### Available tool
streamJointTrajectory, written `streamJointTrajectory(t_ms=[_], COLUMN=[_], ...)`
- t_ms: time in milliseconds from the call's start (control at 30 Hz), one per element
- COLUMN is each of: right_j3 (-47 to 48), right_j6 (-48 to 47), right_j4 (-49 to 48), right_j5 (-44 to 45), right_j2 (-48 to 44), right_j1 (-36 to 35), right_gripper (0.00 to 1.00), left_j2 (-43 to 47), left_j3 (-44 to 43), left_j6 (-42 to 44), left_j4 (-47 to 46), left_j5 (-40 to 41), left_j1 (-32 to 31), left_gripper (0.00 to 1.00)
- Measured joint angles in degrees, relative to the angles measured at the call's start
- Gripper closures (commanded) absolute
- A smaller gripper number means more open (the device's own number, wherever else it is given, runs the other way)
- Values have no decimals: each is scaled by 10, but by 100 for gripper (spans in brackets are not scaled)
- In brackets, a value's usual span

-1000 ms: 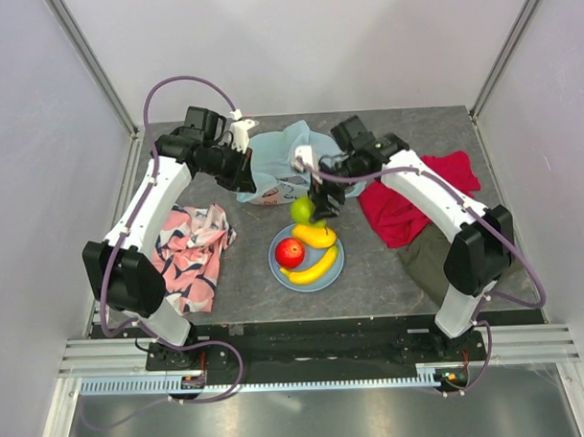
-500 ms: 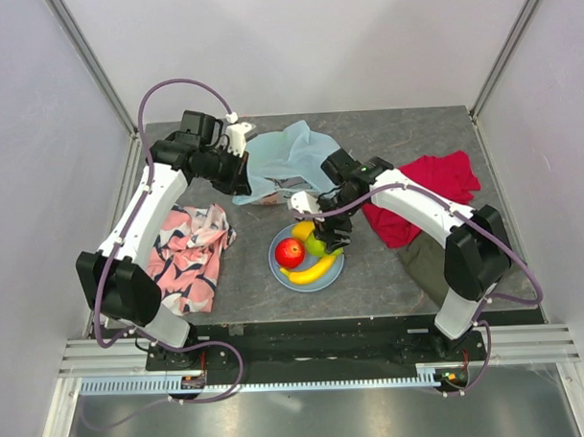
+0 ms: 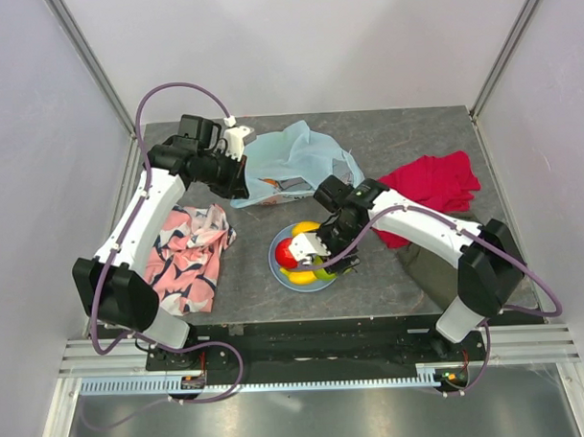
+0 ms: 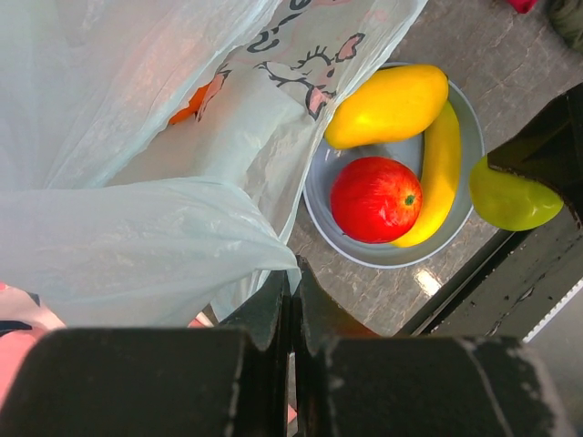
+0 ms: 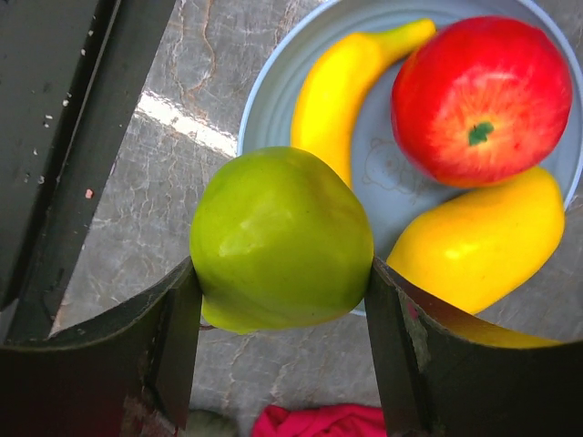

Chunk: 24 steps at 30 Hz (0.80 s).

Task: Take the fake fruits out of the plastic bag
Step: Place the fake fruit on the plate.

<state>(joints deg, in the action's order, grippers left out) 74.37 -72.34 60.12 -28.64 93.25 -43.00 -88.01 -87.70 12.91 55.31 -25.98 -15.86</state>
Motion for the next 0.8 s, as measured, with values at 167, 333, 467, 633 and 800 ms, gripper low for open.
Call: streamJointTrajectory(t_ms=[167, 333, 467, 633, 800], right_j3=[-5, -9, -8, 3, 24], right_j6=[-29, -49, -54, -55, -50], right_j4=[-8, -16, -25, -28, -34], right_j5=[15, 21, 29, 49, 58], right_j2=[0, 3, 9, 27, 46], right_j1=[-15, -23, -25, -23, -10], right_gripper=[62, 63, 65, 65, 57], left_j2=[7, 12, 14, 16, 18], left_j3=[9, 19, 19, 28, 30], left_j6=[0, 0, 0, 0, 0], left_j4=[-2, -1, -1, -1, -1], left_j5=[2, 4, 4, 5, 5], left_j1=[0, 0, 0, 0, 0], left_gripper=[99, 98, 98, 98, 98])
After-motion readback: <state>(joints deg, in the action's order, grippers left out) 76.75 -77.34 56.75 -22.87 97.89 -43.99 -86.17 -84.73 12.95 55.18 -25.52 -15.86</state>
